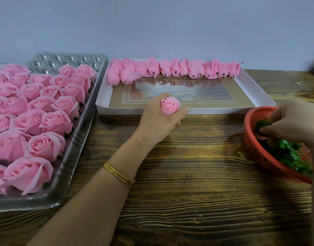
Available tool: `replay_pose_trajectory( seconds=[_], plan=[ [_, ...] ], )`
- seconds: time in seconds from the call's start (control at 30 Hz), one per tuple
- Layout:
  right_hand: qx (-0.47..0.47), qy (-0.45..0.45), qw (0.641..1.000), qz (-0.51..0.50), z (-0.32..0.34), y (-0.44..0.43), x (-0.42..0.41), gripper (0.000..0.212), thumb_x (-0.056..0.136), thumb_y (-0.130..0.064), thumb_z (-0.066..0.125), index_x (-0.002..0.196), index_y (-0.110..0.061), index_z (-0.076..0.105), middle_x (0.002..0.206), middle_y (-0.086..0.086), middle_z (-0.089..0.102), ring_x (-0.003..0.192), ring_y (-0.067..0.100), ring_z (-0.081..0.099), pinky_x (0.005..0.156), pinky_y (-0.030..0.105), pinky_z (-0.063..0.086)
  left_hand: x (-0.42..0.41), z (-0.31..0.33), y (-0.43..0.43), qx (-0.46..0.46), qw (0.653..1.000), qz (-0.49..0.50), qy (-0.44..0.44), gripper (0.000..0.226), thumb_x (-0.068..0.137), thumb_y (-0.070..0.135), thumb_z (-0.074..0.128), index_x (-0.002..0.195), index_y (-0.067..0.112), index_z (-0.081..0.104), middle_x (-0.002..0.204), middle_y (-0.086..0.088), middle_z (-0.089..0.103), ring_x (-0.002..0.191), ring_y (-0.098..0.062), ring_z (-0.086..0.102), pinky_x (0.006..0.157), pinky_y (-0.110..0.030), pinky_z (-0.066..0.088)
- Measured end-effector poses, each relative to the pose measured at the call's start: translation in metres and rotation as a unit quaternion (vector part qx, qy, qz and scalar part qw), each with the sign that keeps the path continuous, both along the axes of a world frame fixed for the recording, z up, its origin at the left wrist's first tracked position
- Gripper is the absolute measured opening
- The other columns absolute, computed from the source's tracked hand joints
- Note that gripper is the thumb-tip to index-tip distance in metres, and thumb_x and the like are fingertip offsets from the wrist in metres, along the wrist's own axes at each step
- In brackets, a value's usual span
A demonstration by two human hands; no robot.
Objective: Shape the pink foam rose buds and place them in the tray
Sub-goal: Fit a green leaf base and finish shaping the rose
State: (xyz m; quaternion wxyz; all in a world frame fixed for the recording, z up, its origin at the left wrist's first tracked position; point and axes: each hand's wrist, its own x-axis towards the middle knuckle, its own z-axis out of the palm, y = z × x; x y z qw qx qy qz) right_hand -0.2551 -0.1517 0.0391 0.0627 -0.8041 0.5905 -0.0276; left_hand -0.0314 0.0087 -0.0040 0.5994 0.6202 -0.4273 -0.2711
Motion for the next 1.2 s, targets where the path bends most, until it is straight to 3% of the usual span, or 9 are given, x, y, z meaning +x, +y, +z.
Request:
replay_pose_trajectory(
  seconds=[0.1, 0.27, 0.4, 0.53, 0.67, 0.73, 0.83, 1.07, 1.2],
  plan=[
    [-0.010, -0.015, 1.000, -0.005, 0.003, 0.002, 0.000, 0.041, 0.063, -0.016, 0.090, 0.033, -0.023, 0.062, 0.035, -0.004, 0.053, 0.053, 0.021, 0.056, 0.049, 0.022, 0.034, 0.000, 0.000, 0.000, 0.002, 1.000, 0.001, 0.003, 0.020, 0.088, 0.011, 0.070, 0.080, 0.010, 0.052, 0.061, -0.002, 0.056, 0.045, -0.001, 0.051, 0.050, -0.014, 0.042],
    [-0.031, -0.028, 0.999, -0.001, 0.009, 0.011, 0.001, 0.039, 0.050, -0.040, 0.094, 0.036, -0.047, 0.059, 0.031, -0.011, 0.049, 0.052, 0.020, 0.053, 0.047, 0.024, 0.031, 0.000, 0.000, 0.000, -0.001, 1.000, 0.001, -0.003, 0.018, 0.088, 0.011, 0.070, 0.082, 0.006, 0.054, 0.060, -0.003, 0.056, 0.045, -0.001, 0.051, 0.049, -0.014, 0.043],
    [-0.039, -0.075, 0.996, -0.008, 0.006, 0.010, -0.001, 0.045, 0.051, -0.062, 0.083, 0.034, -0.025, 0.063, 0.033, -0.004, 0.051, 0.052, 0.023, 0.056, 0.047, 0.029, 0.040, 0.000, -0.002, -0.001, -0.006, 1.000, 0.009, -0.003, 0.024, 0.087, 0.010, 0.071, 0.074, 0.013, 0.051, 0.057, -0.001, 0.055, 0.043, -0.001, 0.050, 0.047, -0.013, 0.040],
    [-0.093, -0.112, 0.989, -0.026, 0.001, 0.003, -0.010, 0.038, 0.063, -0.050, 0.084, 0.048, -0.024, 0.061, 0.050, 0.004, 0.060, 0.060, 0.031, 0.060, 0.062, 0.051, 0.056, 0.001, -0.004, -0.002, -0.008, 1.000, 0.009, 0.005, 0.023, 0.087, 0.010, 0.071, 0.075, 0.012, 0.051, 0.056, 0.000, 0.055, 0.043, -0.001, 0.050, 0.046, -0.014, 0.041],
    [-0.106, -0.143, 0.984, -0.030, -0.008, -0.009, -0.021, 0.028, 0.056, -0.056, 0.068, 0.057, -0.028, 0.062, 0.053, 0.003, 0.059, 0.058, 0.032, 0.060, 0.058, 0.052, 0.057, 0.002, -0.004, -0.001, -0.007, 1.000, 0.008, 0.009, 0.021, 0.087, 0.011, 0.071, 0.077, 0.011, 0.052, 0.057, 0.000, 0.056, 0.044, -0.001, 0.051, 0.046, -0.015, 0.042],
    [-0.117, -0.140, 0.983, -0.036, -0.012, -0.019, -0.027, 0.018, 0.053, -0.049, 0.065, 0.071, -0.049, 0.062, 0.056, 0.005, 0.060, 0.057, 0.033, 0.061, 0.056, 0.052, 0.058, 0.002, -0.004, -0.001, -0.008, 1.000, 0.009, 0.011, 0.021, 0.087, 0.010, 0.071, 0.078, 0.010, 0.052, 0.057, -0.001, 0.056, 0.043, -0.001, 0.050, 0.045, -0.015, 0.042],
    [-0.125, -0.131, 0.982, -0.042, -0.015, -0.025, -0.033, 0.035, 0.052, -0.038, 0.069, 0.075, -0.062, 0.056, 0.058, 0.006, 0.061, 0.056, 0.032, 0.062, 0.053, 0.051, 0.058, 0.001, -0.002, -0.001, -0.006, 1.000, 0.006, 0.019, 0.020, 0.088, 0.009, 0.070, 0.080, 0.008, 0.052, 0.059, -0.003, 0.056, 0.043, -0.001, 0.050, 0.045, -0.015, 0.042],
    [-0.134, -0.257, 0.957, 0.027, 0.009, 0.020, -0.001, 0.043, 0.056, -0.028, 0.076, 0.080, -0.044, 0.044, 0.078, -0.012, 0.058, 0.085, 0.027, 0.064, 0.074, 0.053, 0.057, 0.001, -0.001, 0.001, -0.002, 1.000, -0.006, 0.020, 0.014, 0.090, 0.011, 0.067, 0.087, 0.004, 0.055, 0.064, -0.005, 0.058, 0.047, -0.003, 0.052, 0.048, -0.015, 0.044],
    [-0.097, -0.345, 0.928, 0.097, 0.022, 0.054, 0.032, 0.045, 0.059, -0.035, 0.078, 0.092, -0.041, 0.049, 0.095, -0.006, 0.064, 0.089, 0.017, 0.066, 0.082, 0.047, 0.056, 0.002, -0.002, 0.001, -0.008, 1.000, -0.005, 0.023, 0.015, 0.091, 0.012, 0.065, 0.082, 0.007, 0.054, 0.061, -0.002, 0.061, 0.048, -0.009, 0.054, 0.048, -0.017, 0.045]
  ],
)
